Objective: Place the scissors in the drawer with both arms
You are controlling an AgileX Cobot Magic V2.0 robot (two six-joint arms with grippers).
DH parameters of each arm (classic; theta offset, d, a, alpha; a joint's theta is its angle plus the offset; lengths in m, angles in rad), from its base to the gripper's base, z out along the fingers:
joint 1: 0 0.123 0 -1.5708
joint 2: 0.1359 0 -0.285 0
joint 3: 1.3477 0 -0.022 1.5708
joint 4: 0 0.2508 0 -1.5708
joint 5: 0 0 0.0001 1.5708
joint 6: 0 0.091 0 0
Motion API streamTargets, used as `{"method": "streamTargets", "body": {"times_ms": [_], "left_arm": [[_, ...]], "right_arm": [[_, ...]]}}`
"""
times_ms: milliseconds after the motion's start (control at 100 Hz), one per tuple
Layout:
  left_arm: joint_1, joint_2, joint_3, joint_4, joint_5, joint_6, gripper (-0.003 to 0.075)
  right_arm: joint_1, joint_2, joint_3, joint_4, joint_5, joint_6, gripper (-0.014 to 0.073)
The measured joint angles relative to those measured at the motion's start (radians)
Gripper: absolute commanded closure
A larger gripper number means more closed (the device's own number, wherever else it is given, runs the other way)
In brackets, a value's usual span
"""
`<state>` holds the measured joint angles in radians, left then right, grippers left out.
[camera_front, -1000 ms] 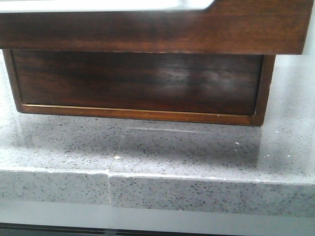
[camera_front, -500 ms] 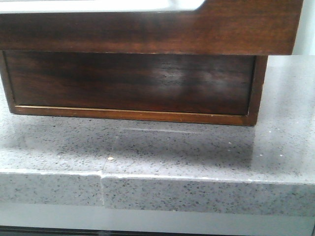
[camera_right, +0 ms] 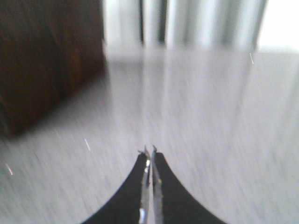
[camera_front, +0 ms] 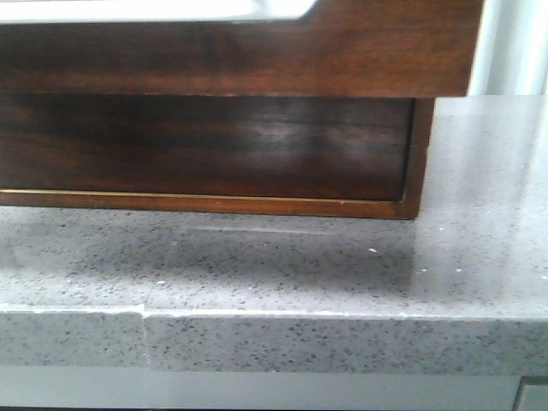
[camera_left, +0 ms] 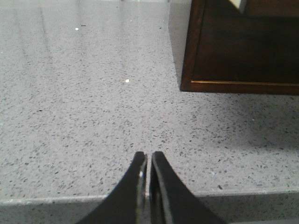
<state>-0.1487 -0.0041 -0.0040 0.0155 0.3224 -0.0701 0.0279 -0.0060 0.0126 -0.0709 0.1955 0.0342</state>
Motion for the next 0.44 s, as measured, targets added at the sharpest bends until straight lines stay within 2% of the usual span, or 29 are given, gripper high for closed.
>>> {"method": "streamTargets", "body": {"times_ms": [120,440], "left_arm": [[0.000,0.000,0.000,0.000,0.000,0.000,0.0740],[0.000,0.000,0.000,0.000,0.000,-0.001,0.0740]], "right_arm": [[-0.009,-0.002,0.000,0.002,0.131,0.001,0.0638],[-0.009,-0.002,0.000,0.002,0.138,0.001,0.0638]]}}
